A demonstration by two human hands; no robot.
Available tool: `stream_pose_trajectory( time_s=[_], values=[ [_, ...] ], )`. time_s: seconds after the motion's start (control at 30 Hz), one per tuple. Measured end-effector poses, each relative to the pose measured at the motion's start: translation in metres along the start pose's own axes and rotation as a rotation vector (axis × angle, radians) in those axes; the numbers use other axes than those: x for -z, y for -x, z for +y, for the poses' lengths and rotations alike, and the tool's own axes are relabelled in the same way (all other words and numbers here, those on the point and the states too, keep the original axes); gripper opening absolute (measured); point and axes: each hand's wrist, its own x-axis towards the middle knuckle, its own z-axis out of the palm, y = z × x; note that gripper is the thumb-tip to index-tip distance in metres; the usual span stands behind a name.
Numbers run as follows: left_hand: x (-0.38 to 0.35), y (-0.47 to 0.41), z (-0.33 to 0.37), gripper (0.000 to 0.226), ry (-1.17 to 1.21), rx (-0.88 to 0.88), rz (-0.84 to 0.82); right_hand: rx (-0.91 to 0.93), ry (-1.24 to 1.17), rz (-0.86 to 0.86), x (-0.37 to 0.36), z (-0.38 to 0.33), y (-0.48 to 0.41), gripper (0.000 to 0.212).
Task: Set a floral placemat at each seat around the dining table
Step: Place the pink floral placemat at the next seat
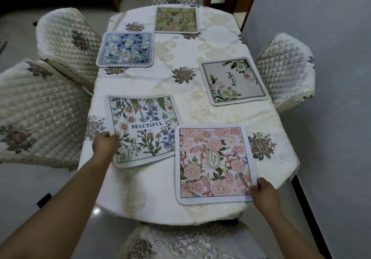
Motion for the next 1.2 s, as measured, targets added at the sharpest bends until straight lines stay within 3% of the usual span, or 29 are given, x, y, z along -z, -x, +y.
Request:
stream_pose_trajectory(
  time_s=[0.23,0.37,0.5,0.57,0.63,0.7,0.77,0.87,1.0,1.2],
  values=[
    [0.018,-0.087,0.078,0.014,0.139,-0.105,-0.039,-0.051,0.019,0.011,-0.002,-0.003,0.002,0.029],
    [0.031,-0.120,0.081,0.025,-0.087,-0.189,-0.018,-0.051,0.028,-0.024,0.002,-0.008,0.006,0.031],
    [0.017,-0.137,0.071,0.018,-0.359,-0.304,-0.045,-0.078,0.039,-0.033,0.004,-0.013,0.008,0.030],
    [0.014,-0.143,0.063,0.016,-0.390,-0.294,-0.020,-0.075,0.040,-0.032,0.005,-0.015,0.008,0.032],
    [0.010,-0.143,0.052,0.032,-0.366,-0.242,-0.005,-0.052,0.056,-0.034,0.005,-0.017,0.010,0.037],
    [0.003,-0.118,0.044,0.044,-0.279,-0.193,0.074,-0.052,0.073,-0.026,0.007,-0.018,0.011,0.038],
    [-0.009,-0.070,0.032,0.041,-0.189,-0.232,0.136,-0.075,0.057,-0.019,0.008,-0.018,0.011,0.030],
    [-0.039,0.022,-0.004,0.026,-0.197,-0.307,-0.078,-0.081,0.041,-0.045,0.007,-0.015,0.009,0.024],
    [-0.080,0.127,-0.048,0.015,-0.312,-0.226,-0.358,-0.053,0.013,-0.126,0.005,-0.010,0.007,0.022],
    [-0.097,0.185,-0.064,0.022,-0.344,-0.071,-0.399,-0.036,-0.072,-0.230,0.006,-0.007,0.013,0.024]
  ],
)
